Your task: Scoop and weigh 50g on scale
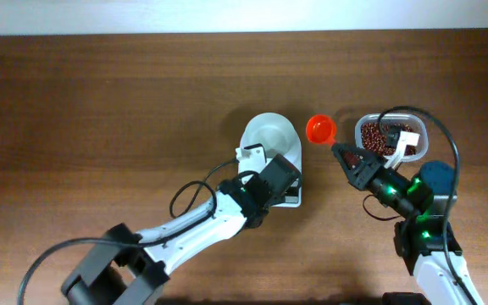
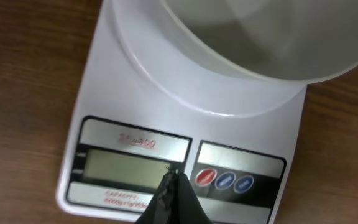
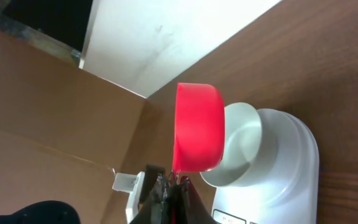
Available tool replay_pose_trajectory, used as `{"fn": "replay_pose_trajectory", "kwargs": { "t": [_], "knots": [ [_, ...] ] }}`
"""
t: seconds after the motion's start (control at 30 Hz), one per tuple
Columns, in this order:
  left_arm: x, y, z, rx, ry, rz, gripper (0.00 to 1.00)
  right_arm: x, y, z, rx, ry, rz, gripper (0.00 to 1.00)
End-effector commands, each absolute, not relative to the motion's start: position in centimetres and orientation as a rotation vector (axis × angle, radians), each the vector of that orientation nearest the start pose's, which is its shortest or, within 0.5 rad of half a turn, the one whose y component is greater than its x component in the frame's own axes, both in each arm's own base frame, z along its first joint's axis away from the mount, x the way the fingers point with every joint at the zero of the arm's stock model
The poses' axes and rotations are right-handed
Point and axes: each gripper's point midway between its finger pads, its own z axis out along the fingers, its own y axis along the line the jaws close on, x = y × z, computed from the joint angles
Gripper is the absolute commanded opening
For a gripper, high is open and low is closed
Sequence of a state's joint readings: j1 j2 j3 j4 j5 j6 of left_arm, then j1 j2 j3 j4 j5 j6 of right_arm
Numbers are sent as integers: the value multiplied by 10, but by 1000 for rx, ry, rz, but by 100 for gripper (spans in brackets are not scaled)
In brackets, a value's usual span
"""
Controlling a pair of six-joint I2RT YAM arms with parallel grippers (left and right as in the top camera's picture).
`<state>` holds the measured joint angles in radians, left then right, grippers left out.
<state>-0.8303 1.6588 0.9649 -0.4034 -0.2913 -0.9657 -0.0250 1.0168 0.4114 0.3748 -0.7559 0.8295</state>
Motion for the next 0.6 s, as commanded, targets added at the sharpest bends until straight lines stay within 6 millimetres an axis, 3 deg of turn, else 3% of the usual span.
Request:
{"fn": "replay_pose_trajectory", "kwargs": {
  "t": [0.0, 0.2, 0.57],
  "knots": [
    [290, -254, 44, -256, 2612, -265, 0, 315, 111, 209, 220, 1885, 1230, 4],
    [287, -271, 32, -184, 2611, -281, 0, 315, 112, 209, 215, 1887, 1236, 4],
    [289, -275, 9, -179, 2634, -263, 0, 311, 115, 210, 192, 1892, 1260, 4]
  ]
}}
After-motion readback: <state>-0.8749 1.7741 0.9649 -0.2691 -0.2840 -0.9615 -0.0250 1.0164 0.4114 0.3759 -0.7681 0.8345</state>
